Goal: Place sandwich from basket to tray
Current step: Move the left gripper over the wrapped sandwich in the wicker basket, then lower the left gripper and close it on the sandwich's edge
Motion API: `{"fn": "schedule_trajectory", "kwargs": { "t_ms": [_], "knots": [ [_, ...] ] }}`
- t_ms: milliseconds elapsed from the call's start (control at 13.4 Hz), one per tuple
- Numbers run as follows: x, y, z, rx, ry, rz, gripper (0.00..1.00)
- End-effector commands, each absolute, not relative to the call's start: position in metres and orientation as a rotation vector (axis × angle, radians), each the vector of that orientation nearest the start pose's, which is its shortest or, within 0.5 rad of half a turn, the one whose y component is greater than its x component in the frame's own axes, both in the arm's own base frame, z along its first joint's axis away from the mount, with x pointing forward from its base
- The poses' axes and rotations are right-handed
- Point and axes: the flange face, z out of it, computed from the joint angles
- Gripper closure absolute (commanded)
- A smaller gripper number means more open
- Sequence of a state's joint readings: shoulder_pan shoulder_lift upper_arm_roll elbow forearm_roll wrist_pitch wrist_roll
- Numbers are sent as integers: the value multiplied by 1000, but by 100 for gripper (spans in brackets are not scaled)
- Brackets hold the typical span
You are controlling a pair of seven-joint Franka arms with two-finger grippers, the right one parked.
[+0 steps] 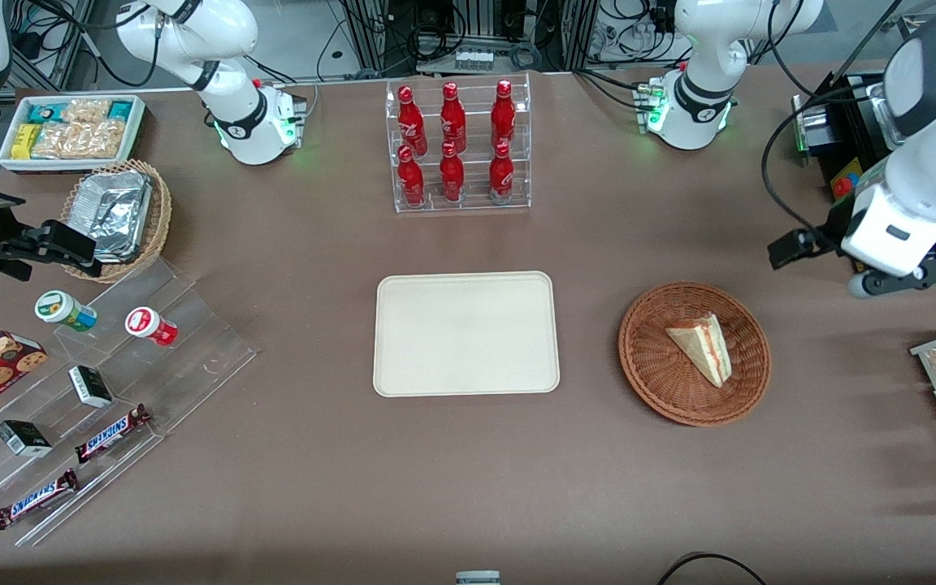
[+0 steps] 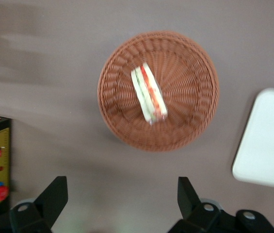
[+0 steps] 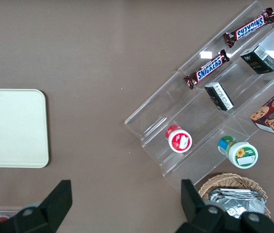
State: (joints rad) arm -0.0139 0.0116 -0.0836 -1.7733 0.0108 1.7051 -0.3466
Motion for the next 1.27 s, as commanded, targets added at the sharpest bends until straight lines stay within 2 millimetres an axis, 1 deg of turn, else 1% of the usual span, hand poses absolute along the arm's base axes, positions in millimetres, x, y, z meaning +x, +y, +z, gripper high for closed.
{"fn": "schedule_trajectory", "kwargs": {
  "t_ms": [0,149,299,374,672,747,897,1046,1195],
  "knots": [
    [551,-52,509,-3061,-521,59,0],
    [556,-53,492,-3048,-597,58,0],
    [562,-53,475,-3046,-612,81,0],
    [562,-53,464,-3039,-627,101,0],
    [557,-57,415,-3016,-842,-19,0],
    [555,-57,405,-3024,-859,-20,0],
    [555,-56,380,-3012,-863,46,0],
    [557,-60,356,-3003,-839,103,0],
    [558,-61,342,-2996,-835,138,0]
  ]
}}
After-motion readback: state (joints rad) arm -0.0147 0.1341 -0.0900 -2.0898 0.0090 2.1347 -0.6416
